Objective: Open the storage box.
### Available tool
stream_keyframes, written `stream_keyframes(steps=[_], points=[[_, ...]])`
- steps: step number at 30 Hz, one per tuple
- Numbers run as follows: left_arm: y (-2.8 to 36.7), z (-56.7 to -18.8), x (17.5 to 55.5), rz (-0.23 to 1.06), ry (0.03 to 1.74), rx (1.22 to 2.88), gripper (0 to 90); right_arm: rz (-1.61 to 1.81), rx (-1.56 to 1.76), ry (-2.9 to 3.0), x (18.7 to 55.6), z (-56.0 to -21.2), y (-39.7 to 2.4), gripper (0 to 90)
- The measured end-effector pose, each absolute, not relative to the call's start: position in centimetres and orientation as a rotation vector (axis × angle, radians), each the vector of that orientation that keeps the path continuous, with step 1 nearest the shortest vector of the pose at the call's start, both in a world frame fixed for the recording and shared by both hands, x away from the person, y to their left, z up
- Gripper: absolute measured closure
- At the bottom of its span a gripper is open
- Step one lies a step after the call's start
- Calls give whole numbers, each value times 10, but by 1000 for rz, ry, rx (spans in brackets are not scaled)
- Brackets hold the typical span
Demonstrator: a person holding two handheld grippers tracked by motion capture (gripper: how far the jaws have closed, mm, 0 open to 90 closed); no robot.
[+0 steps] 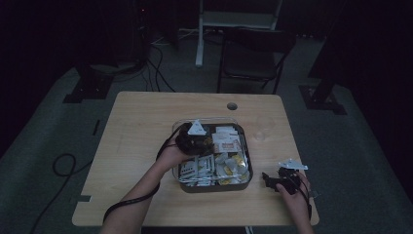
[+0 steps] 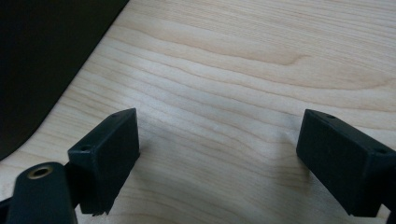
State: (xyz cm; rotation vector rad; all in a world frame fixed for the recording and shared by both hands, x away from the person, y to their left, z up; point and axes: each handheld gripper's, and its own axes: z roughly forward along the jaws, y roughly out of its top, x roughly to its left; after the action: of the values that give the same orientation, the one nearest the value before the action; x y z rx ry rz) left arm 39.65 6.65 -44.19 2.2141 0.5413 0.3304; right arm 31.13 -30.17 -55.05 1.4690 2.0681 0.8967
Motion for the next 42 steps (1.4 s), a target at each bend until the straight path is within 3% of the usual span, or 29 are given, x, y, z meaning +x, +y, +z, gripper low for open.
stream_keyframes(steps=[42], points=[[176, -429, 393, 480, 823, 2135, 596, 890, 1478, 2058, 310, -551, -301, 122]])
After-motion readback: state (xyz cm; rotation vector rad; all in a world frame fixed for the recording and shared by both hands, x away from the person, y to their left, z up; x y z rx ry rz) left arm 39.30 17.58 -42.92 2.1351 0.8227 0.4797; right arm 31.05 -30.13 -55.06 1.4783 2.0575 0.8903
